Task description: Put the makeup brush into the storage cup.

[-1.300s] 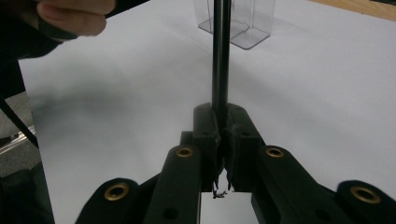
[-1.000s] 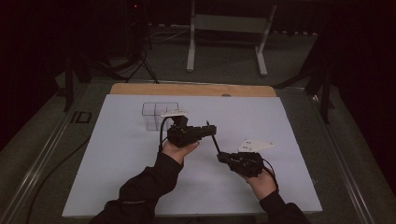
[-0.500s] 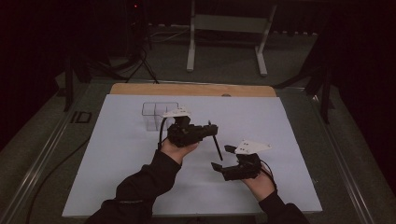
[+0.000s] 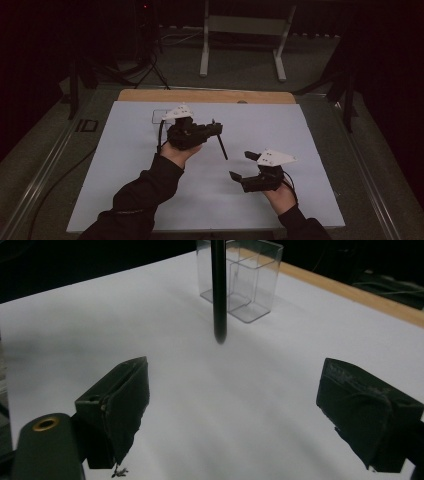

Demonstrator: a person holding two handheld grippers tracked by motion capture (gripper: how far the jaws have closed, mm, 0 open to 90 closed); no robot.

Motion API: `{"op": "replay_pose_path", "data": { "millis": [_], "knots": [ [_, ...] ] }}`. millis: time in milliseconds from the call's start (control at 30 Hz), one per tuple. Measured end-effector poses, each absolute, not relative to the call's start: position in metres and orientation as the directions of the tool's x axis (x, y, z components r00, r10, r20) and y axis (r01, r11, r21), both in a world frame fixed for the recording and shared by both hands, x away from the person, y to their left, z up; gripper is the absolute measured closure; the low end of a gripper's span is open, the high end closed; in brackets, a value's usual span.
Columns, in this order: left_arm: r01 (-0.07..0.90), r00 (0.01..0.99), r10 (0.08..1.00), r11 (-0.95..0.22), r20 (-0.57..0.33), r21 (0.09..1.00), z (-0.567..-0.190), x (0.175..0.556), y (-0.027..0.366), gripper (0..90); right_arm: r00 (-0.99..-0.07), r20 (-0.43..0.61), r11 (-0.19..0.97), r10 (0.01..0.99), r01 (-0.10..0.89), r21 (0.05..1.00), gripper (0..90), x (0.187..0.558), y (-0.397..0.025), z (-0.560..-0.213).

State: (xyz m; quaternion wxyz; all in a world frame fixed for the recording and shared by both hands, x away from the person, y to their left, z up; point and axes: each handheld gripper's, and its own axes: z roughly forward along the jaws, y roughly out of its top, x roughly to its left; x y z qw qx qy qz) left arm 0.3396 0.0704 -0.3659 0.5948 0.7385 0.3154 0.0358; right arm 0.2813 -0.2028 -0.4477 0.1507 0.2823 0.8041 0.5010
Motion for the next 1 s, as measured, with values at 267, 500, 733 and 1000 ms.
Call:
{"op": "replay_pose_path", "data": {
  "millis": [267, 500, 733, 1000],
  "knots": [
    [0.38, 0.789, 0.557, -0.111, -0.259, 0.918, -0.344, 0.341, 0.09, 84.9, -0.796, 0.024, 0.33, 0.604, 0.278, 0.902, 13.7, 0.279, -0.205, -0.446],
    [0.348, 0.763, 0.608, -0.1, -0.219, 0.932, -0.322, 0.346, 0.115, 84.9, -0.791, 0.016, 0.33, 0.611, 0.273, 0.904, 13.8, 0.279, -0.206, -0.446],
    [0.348, 0.717, 0.665, -0.083, -0.208, 0.934, -0.307, 0.357, 0.134, 84.8, -0.799, 0.03, 0.321, 0.601, 0.275, 0.906, 14.0, 0.279, -0.206, -0.446],
    [0.337, 0.648, 0.748, -0.109, -0.146, 0.935, -0.296, 0.375, 0.145, 84.7, -0.801, 0.038, 0.31, 0.597, 0.274, 0.91, 14.0, 0.279, -0.207, -0.446]
  ]
}}
